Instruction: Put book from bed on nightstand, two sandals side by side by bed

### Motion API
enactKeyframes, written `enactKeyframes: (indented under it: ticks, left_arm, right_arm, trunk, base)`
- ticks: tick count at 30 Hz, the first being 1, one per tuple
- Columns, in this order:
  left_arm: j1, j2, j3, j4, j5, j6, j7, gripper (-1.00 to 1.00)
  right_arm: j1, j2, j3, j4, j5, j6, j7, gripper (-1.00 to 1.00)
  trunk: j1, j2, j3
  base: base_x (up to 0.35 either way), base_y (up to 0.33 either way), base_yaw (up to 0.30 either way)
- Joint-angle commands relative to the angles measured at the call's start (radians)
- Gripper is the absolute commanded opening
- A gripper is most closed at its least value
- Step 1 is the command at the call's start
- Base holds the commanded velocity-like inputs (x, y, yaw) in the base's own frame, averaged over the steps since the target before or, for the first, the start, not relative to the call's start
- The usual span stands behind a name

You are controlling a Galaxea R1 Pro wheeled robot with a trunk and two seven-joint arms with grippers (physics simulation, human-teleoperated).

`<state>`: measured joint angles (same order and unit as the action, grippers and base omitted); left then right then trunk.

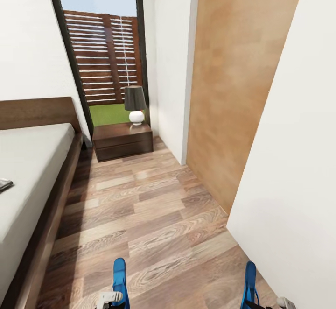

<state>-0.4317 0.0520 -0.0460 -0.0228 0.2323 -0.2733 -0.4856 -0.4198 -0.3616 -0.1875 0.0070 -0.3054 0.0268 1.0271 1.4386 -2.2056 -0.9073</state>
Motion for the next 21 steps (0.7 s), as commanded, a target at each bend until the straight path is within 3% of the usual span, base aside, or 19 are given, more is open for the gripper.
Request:
enactKeyframes:
  ticks: [1,16,21]
  left_arm:
    - [-0.001,0.0,-0.005,0.001,0.007,-0.003,-0.004,-1.0]
    - [-0.001,0.0,-0.005,0.001,0.007,-0.003,-0.004,-1.0]
    - [-0.001,0.0,-0.005,0.001,0.007,-0.003,-0.004,-1.0]
  right_arm:
    - [0.0,0.0,-0.009,0.001,0.003,0.003,0.004,-1.0]
    - [0.0,0.0,-0.009,0.001,0.003,0.002,0.004,-1.0]
    - [0.0,0.0,-0.009,0.001,0.003,0.003,0.004,-1.0]
  trunk:
    - [0.0,0.0,-0.001]
    - [0.0,0.0,-0.001]
    - [0.0,0.0,-0.001]
  base:
    - [0.326,0.0,0.116]
    - [0.326,0.0,0.012]
    - [0.326,0.0,0.166]
